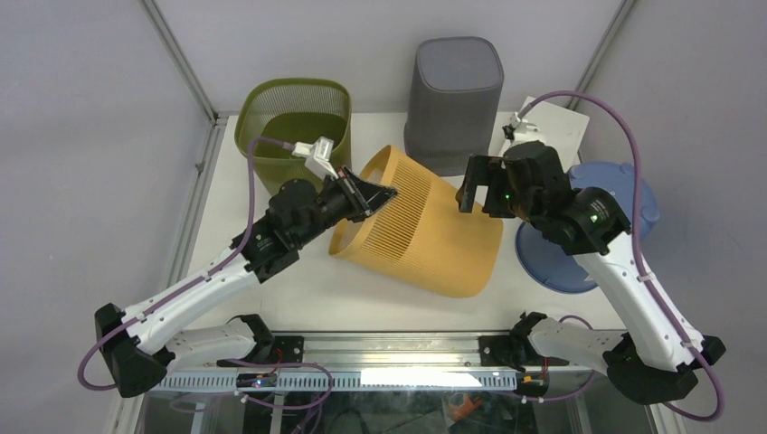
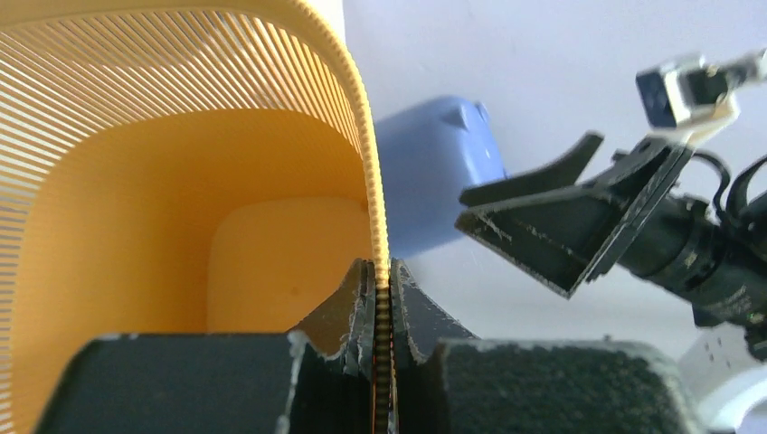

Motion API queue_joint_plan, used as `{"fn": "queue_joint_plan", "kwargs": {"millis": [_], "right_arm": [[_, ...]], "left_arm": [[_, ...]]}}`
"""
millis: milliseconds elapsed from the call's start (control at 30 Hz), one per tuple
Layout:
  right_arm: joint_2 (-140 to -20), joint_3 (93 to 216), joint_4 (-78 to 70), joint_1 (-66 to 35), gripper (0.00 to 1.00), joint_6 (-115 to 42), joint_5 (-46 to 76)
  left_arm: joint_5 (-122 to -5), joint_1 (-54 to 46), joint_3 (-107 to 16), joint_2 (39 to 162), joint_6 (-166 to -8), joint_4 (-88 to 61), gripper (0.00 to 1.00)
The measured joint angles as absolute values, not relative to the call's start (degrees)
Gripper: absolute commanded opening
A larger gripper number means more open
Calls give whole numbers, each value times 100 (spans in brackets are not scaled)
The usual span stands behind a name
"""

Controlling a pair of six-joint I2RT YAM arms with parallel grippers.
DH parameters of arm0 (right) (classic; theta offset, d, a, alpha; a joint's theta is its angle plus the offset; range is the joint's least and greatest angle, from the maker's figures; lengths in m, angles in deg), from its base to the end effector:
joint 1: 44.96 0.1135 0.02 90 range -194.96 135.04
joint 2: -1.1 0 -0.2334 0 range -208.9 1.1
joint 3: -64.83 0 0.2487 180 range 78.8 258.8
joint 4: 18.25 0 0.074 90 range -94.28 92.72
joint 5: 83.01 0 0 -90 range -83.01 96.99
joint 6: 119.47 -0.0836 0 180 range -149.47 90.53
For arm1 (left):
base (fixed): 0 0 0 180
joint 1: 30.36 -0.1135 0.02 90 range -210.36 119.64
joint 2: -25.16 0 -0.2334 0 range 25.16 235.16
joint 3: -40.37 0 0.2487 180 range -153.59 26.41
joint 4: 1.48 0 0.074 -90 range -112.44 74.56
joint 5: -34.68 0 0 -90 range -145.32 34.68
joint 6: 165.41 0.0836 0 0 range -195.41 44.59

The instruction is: Turn the large container upside down

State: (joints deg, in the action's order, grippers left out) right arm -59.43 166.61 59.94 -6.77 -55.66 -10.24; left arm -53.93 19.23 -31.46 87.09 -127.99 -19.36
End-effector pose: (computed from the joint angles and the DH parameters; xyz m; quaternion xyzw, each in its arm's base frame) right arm 0.1844 0.1135 0.3882 -0.0259 0.8868 0.1218 0.4451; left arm 0.2033 -0.2357 0.3403 -0.0276 0.7541 -0.5048 0.4193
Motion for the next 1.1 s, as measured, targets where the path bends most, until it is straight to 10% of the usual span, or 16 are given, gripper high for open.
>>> {"fn": "queue_joint_plan", "kwargs": {"millis": [233,667,1100], "right_arm": [[-6054,16265,6213,-679,99,-5934,-1077],[-5220,15105,6152,-2043,99,-5916,237],[-5147,14405,5830,-2696,99,-5560,851]], "left_arm": [[-4176,1955,-2033,7922,-13314,-1609,3],[-3822,1957,-1699,8193,-13118,-2312,82],[-3830,1960,-2617,8283,-12283,-3696,99]]}}
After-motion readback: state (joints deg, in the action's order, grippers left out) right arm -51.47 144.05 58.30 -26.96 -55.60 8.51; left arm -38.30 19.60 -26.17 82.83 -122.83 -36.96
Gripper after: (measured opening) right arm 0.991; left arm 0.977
